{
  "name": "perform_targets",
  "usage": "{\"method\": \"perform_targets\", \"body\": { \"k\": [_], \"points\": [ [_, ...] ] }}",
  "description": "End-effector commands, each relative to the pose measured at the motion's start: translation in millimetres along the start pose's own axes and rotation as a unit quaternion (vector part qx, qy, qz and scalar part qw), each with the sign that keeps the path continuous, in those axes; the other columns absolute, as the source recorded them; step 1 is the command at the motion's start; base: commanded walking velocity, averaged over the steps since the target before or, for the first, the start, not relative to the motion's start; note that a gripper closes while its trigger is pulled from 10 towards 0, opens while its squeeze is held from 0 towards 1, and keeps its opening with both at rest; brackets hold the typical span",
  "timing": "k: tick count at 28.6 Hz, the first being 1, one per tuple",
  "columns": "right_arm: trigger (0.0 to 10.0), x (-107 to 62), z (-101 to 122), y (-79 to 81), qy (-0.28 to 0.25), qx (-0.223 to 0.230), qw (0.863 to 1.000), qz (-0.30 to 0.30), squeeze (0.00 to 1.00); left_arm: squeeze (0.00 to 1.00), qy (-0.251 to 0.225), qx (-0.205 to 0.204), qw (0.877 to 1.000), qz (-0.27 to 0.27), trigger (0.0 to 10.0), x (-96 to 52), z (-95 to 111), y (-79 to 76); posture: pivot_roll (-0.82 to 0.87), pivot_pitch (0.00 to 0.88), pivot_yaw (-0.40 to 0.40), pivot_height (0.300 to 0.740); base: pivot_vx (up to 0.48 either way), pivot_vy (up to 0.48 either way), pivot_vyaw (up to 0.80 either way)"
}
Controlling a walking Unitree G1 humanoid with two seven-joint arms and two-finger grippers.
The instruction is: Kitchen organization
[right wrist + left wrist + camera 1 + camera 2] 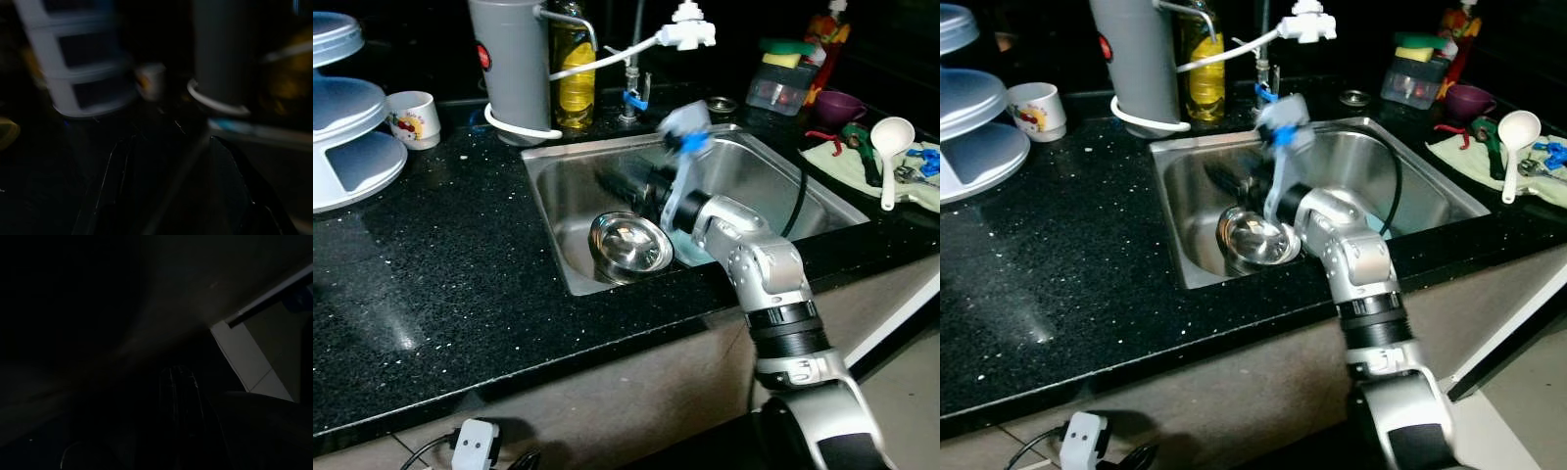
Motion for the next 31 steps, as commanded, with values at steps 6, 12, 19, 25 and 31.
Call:
{"method": "perform_targets", "body": {
  "k": [6, 12, 19, 25, 31],
  "points": [
    [10.0, -0.2, 1.6, 9.4, -0.032, 0.027, 0.999, 0.021, 0.0, 0.0, -0.009, -0.005, 1.0, 0.016, 10.0, 4.4, 5.0, -1.4, 0.1, 0.0, -0.068, 0.74, 0.0, 0.0, 0.0],
    [10.0, -0.5, -1.9, 10.5, -0.041, 0.05, 0.998, 0.011, 0.0, 0.0, -0.025, -0.006, 0.999, 0.046, 10.0, 5.1, 10.4, 1.8, 0.1, 0.0, -0.068, 0.74, -0.089, 0.0, 0.0],
    [10.0, -0.3, -10.2, 6.8, -0.033, 0.057, 0.998, -0.019, 0.0, 0.0, -0.023, -0.006, 0.999, 0.043, 10.0, 6.3, 12.8, 1.2, 0.1, 0.0, -0.069, 0.74, -0.316, 0.0, 0.0],
    [10.0, -0.8, -12.5, 5.8, -0.028, 0.053, 0.998, -0.024, 0.0, 0.0, -0.02, -0.007, 0.999, 0.043, 10.0, 6.2, 11.1, 1.0, 0.1, 0.0, -0.07, 0.74, -0.344, 0.0, 0.0],
    [10.0, -1.1, -17.5, 14.8, -0.016, 0.047, 0.999, 0.002, 0.0, 0.0, -0.023, -0.009, 0.998, 0.051, 10.0, 5.3, 9.4, 3.2, 0.11, 0.0, -0.071, 0.74, -0.101, 0.0, 0.53]
  ]
}}
Point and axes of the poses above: a point about 5 cm out from each wrist's last joint towards the gripper, its own x axis pointing out of the wrist towards the gripper, its own z axis along the axis of the wrist's last joint, y = z × x, the point moved 1 cm from there along x, pointing out of the wrist towards the gripper
